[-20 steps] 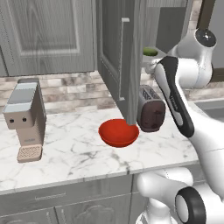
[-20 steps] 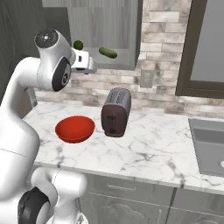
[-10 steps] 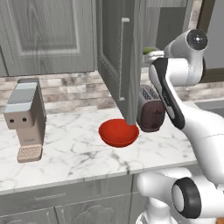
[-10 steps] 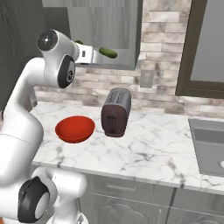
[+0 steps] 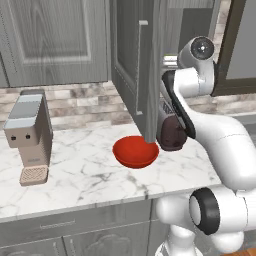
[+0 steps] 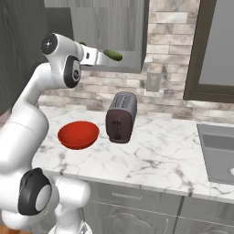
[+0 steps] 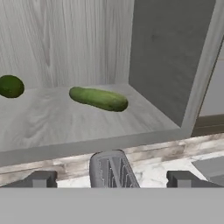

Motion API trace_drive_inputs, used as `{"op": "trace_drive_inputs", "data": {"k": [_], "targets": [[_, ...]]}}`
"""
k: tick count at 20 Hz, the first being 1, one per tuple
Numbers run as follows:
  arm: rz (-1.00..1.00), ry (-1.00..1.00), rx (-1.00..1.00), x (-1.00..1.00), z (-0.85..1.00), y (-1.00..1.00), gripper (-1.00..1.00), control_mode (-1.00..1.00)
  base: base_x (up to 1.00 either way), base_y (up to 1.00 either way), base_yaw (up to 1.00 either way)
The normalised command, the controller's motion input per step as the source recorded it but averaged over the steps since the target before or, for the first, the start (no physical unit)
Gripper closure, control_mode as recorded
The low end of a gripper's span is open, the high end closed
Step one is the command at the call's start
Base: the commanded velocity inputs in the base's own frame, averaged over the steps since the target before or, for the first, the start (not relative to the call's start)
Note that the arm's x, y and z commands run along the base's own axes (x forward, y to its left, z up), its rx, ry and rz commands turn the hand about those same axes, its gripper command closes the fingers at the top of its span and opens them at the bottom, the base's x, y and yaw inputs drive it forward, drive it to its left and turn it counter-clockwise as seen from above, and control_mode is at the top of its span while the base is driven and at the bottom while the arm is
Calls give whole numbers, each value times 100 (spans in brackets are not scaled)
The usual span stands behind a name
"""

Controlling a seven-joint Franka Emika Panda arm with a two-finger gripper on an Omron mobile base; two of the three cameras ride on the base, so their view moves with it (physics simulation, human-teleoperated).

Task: Pick the cucumber from the cabinet and place it in the bowl. Then pick the bowl and place it in the sink. Then turn on the sink facuet.

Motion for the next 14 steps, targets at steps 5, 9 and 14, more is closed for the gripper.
{"op": "trace_drive_inputs", "data": {"k": [5,9,14], "targets": [[-1,1,5,11,18,-30,-100,-100,0,0,0],[0,0,5,18,0,-35,-100,-100,0,0,0],[0,0,0,51,-8,-6,-100,-100,0,0,0]]}}
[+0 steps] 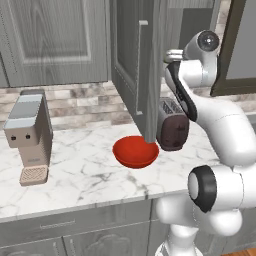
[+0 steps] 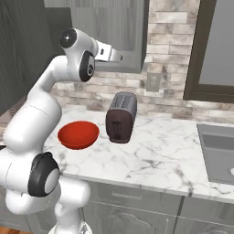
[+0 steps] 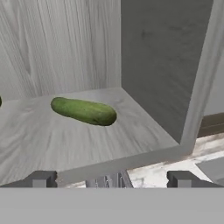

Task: Pick the cucumber from the cabinet and place it in the bowl. Then pick the bowl and place it in the sink. Then turn on the sink facuet.

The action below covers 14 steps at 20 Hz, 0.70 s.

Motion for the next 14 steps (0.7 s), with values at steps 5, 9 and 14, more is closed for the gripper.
{"op": "trace_drive_inputs", "data": {"k": [5,9,14], "targets": [[0,0,0,45,-1,0,-100,-100,0,0,0],[0,0,1,25,0,0,-100,-100,0,0,0],[1,3,0,23,0,0,-100,-100,0,0,0]]}}
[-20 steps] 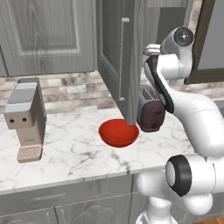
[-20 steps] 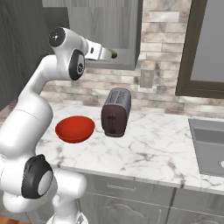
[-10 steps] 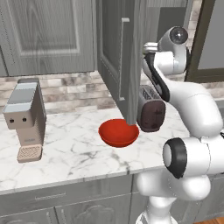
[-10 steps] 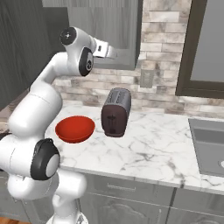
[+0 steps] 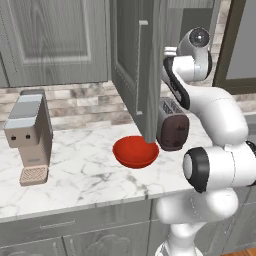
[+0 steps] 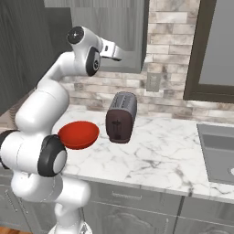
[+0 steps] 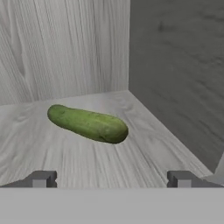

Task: Pick the cucumber from the cabinet and place it in the bowl. Then pick the bowl and place it in the sink. Then turn on the sink facuet.

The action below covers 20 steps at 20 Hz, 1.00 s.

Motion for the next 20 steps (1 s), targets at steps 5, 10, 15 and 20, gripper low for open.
{"op": "trace_drive_inputs", "data": {"k": [5,10,15,20], "targets": [[3,5,1,31,0,0,-100,-100,0,0,0],[3,5,1,31,-2,-2,-100,-100,0,0,0],[5,1,1,25,-12,-12,-100,-100,0,0,0],[5,0,0,24,-22,-13,-100,-100,0,0,0]]}}
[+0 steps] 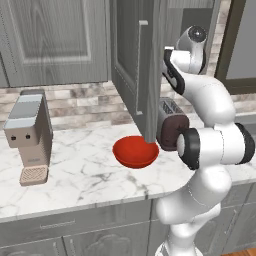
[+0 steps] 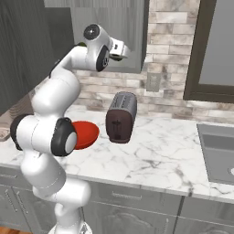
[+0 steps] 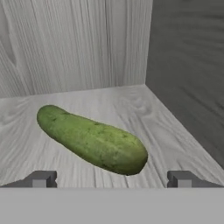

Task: Pick the cucumber from the cabinet and place it in the bowl. Then pick the bowl and place it in the sink. Then turn on the sink facuet.

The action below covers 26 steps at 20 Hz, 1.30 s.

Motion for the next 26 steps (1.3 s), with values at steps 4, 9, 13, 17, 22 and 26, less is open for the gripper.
{"op": "trace_drive_inputs", "data": {"k": [4,9,13,17,22,26], "targets": [[3,0,0,30,-20,-2,-100,-100,0,0,0],[1,0,0,35,-9,0,-100,-100,0,0,0],[0,0,0,31,-7,0,-100,-100,0,0,0],[0,1,0,27,-1,0,-100,-100,0,0,0],[0,4,0,16,-1,0,-100,-100,0,0,0],[0,1,0,0,-1,1,100,-100,0,0,0]]}}
